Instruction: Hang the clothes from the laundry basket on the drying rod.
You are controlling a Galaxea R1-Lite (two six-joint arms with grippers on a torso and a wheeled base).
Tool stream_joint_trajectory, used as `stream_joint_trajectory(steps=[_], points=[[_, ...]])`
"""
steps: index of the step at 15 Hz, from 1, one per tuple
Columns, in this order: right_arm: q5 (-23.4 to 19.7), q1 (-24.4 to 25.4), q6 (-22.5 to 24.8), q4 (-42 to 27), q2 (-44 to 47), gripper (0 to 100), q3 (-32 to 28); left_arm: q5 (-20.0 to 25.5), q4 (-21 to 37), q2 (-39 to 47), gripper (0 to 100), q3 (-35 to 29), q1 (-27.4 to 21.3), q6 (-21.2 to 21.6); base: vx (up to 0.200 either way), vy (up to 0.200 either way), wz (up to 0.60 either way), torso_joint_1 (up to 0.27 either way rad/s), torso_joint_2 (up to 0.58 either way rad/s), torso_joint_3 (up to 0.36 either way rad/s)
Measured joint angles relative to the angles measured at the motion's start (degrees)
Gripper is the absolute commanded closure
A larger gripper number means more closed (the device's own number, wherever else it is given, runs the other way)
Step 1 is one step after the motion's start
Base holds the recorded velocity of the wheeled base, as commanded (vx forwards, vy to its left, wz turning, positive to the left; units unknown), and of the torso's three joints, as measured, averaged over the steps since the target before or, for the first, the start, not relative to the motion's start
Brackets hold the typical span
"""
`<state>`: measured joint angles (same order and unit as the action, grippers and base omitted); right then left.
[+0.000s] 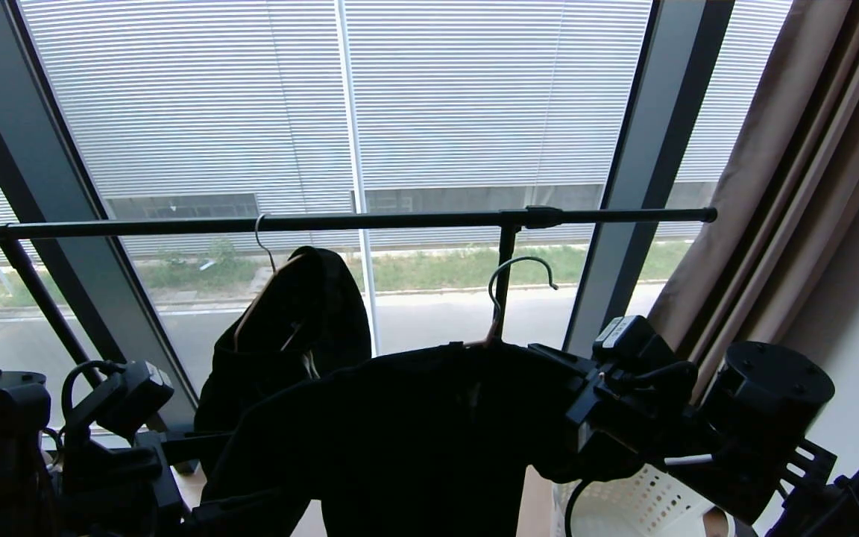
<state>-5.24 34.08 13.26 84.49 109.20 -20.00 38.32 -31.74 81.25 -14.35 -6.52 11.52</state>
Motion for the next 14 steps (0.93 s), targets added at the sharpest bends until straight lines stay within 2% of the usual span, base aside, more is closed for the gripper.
stream_joint_trajectory(steps=[9, 10, 14], points=[[-0.74, 0.01, -0.10, 0.05, 0.37, 100, 0.06, 0.41, -1.01, 1.24, 0, -0.01, 0.13, -0.02, 0.000, 0.000, 0.00, 0.000, 0.00, 0.000], [-1.24, 0.01, -0.10, 0.05, 0.41, 100, 0.06, 0.88, -2.02, 1.71, 100, 0.02, 0.11, -0.02, 0.000, 0.000, 0.00, 0.000, 0.00, 0.000], [-1.40, 0.00, -0.10, 0.11, 0.37, 100, 0.38, 1.07, -4.05, 4.19, 100, 0.13, 0.52, 0.00, 0.000, 0.000, 0.00, 0.000, 0.00, 0.000]])
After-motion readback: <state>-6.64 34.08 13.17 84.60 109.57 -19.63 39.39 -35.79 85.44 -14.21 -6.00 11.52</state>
